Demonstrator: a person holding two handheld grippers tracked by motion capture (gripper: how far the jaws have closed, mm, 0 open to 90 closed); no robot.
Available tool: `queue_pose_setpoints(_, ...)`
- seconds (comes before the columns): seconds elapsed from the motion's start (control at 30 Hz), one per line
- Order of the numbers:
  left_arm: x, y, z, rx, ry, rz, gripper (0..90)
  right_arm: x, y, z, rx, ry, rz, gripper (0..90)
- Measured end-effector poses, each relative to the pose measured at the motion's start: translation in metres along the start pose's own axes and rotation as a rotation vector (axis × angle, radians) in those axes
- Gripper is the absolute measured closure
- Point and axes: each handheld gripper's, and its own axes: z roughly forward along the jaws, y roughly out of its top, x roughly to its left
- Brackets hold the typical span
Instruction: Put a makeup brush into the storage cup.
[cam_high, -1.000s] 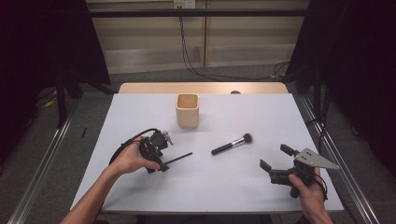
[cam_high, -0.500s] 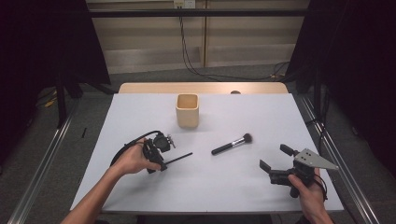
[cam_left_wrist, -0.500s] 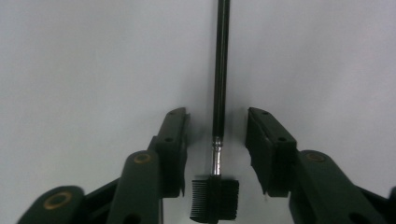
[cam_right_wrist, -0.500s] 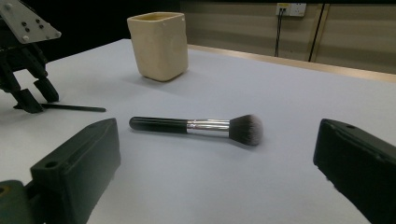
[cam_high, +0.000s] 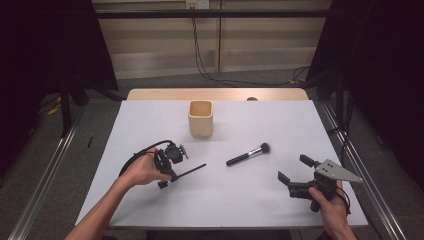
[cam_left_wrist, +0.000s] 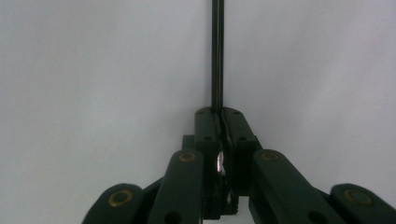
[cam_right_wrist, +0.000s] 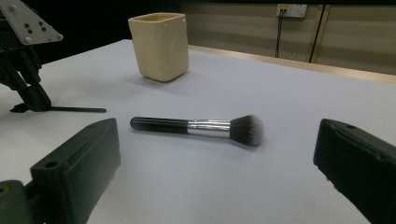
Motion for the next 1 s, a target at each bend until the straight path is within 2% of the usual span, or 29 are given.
queue_pose_setpoints(0.2,0.003,-0.004,-0.001,-0.028,-0.018,-0.035,86.0,0.0,0.0,0.0,0.002,0.001,-0.003,0.6)
queue_pose_setpoints(0.27,0.004,-0.006,-0.002,-0.052,-0.029,-0.065,85.9,0.0,0.0,0.0,0.002,0.001,-0.003,0.6)
queue_pose_setpoints(0.5,0.009,-0.014,-0.004,-0.1,-0.057,-0.098,86.0,0.0,0.0,0.001,0.0,0.003,0.0,0.6)
queue_pose_setpoints(0.57,0.01,-0.017,-0.007,-0.143,-0.069,-0.119,86.0,0.0,0.0,0.001,0.0,0.002,0.001,0.6)
queue_pose_setpoints(0.6,0.011,-0.019,-0.009,-0.155,-0.072,-0.112,86.0,0.0,0.0,0.001,-0.001,0.002,0.0,0.6)
queue_pose_setpoints(0.67,0.012,-0.023,-0.014,-0.211,-0.084,-0.131,86.0,0.0,0.0,0.001,0.0,0.002,0.001,0.6)
queue_pose_setpoints(0.83,0.016,-0.032,-0.026,-0.324,-0.085,-0.162,86.0,0.0,0.0,0.001,0.002,0.001,0.003,0.6)
queue_pose_setpoints(1.0,0.017,-0.04,-0.034,-0.429,-0.066,-0.182,86.0,0.0,0.0,0.001,0.001,0.0,0.007,0.6)
